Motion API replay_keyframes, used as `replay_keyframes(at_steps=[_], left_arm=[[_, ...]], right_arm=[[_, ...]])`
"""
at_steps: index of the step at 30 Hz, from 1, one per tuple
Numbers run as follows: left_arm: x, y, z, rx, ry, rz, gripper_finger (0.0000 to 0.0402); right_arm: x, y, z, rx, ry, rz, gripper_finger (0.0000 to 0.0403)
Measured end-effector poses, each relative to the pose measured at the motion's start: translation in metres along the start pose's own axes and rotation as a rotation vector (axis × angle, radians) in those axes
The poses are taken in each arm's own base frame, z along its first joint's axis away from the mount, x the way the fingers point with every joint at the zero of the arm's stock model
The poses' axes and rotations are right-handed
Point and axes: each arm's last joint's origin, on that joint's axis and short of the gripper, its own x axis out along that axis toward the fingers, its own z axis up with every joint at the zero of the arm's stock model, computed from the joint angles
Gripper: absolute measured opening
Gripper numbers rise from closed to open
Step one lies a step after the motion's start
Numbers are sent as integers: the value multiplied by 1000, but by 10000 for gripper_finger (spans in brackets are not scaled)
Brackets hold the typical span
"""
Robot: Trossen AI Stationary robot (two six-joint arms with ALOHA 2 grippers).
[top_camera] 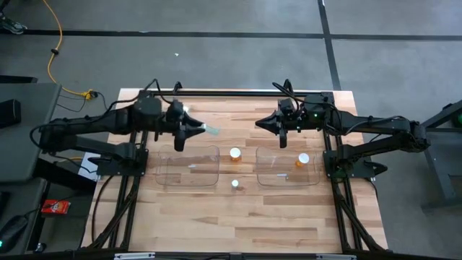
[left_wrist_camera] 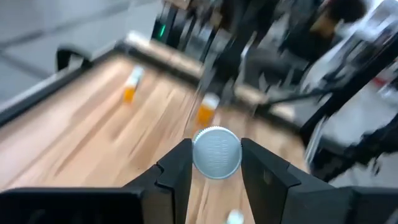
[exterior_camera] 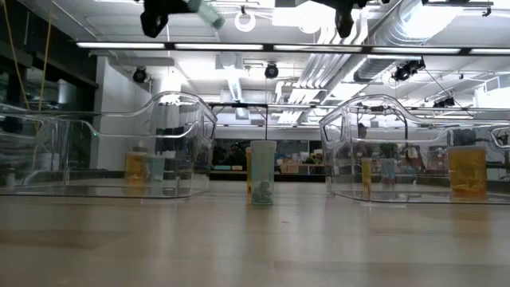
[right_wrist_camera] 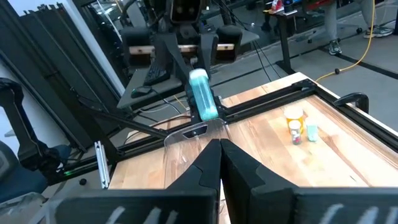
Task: Pick and place medicine bottles into bin by pill shape (circle, oval)
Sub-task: Put the middle blue tablet bottle into the left transparent bin
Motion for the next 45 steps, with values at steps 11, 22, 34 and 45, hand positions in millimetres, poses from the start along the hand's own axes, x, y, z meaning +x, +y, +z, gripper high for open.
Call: replay_keyframes(at_steps=[11,22,34,45], left_arm=[[8,-7,-27,-57,627,262,111],[21,-29,-87,-466,617,684,111],[53,-30,-146,-538,580,1014,111],[73,-26,-159,-562,511,1093,111]], right_arm=[[0,-1,-2,3,14,-20,0],[0,-2,-5,-11,43,-35,0],[-1,-8,-3,-25,36,-59,0],[-2,-13,-1,-21,30,-80,0]])
